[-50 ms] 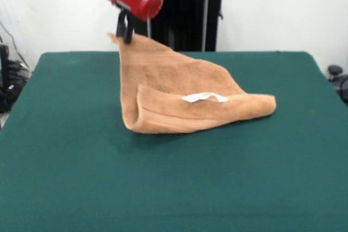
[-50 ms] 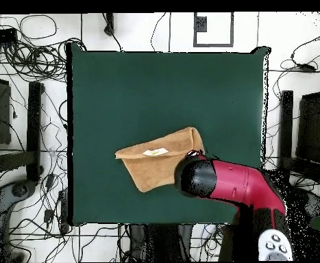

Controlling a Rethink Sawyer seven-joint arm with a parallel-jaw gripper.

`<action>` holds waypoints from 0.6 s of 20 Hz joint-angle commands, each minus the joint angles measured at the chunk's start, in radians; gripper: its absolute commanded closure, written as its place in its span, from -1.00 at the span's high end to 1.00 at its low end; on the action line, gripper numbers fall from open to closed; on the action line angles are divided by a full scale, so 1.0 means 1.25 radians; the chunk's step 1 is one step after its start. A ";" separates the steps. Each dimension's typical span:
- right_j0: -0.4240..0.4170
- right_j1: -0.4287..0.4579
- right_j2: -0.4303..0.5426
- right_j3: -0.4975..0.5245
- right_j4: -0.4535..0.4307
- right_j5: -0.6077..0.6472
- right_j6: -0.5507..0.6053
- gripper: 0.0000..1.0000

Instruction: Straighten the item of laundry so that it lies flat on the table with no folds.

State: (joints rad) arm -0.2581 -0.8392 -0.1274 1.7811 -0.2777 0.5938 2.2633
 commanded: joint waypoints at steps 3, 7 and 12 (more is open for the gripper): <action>0.057 -0.114 0.044 0.070 0.024 0.165 -0.014 -1.00; 0.121 -0.152 -0.018 0.002 0.008 0.377 0.031 -1.00; 0.123 -0.186 -0.018 -0.034 0.005 0.462 0.004 -1.00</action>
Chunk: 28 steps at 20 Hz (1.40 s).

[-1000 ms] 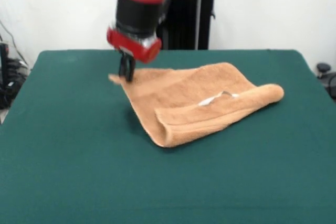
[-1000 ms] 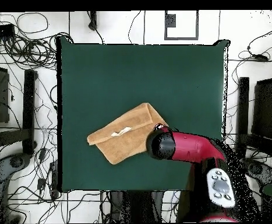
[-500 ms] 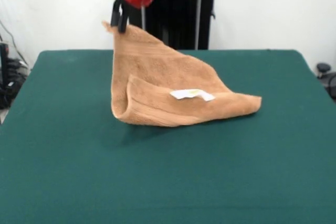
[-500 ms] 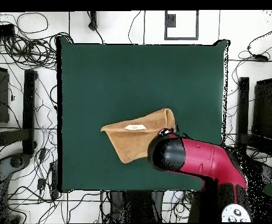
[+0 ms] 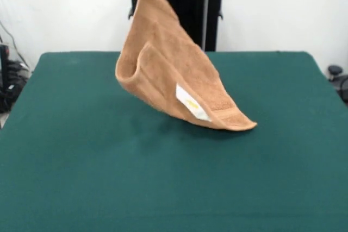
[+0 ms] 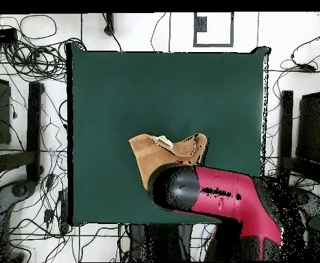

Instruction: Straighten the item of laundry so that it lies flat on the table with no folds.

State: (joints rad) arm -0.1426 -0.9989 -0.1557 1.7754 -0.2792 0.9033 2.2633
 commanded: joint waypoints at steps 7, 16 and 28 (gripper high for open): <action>0.000 -0.029 0.031 0.053 -0.003 0.023 0.018 -1.00; -0.016 0.052 0.040 0.084 -0.031 -0.197 0.052 -1.00; 0.014 0.119 0.008 0.077 -0.045 -0.321 0.090 -1.00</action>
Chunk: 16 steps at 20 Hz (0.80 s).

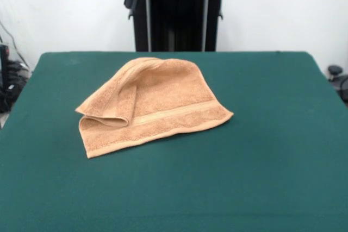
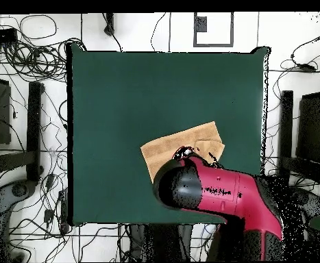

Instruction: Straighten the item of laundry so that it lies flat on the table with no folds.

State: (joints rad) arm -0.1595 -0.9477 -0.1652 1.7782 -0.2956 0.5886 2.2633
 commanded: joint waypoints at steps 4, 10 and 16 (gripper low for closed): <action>0.016 0.107 0.024 0.079 -0.020 -0.120 0.095 -1.00; 0.010 0.159 0.021 0.079 -0.011 -0.209 0.110 -1.00; 0.014 0.171 0.004 0.085 -0.002 -0.277 0.115 1.00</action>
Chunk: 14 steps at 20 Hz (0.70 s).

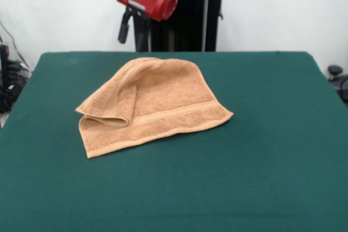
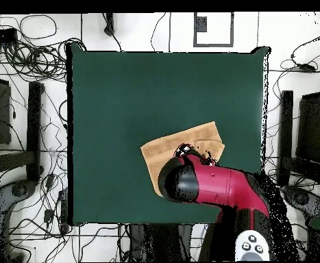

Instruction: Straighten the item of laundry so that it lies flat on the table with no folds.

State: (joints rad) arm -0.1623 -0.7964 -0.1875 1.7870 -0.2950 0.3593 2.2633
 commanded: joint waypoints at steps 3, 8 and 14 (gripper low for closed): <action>0.034 0.057 0.005 0.066 0.012 -0.076 0.120 1.00; 0.061 0.077 -0.004 0.051 0.030 -0.095 0.140 1.00; 0.065 0.107 0.007 0.034 0.047 -0.116 0.141 1.00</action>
State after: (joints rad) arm -0.1150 -0.7174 -0.2186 1.7983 -0.2884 0.2872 2.2633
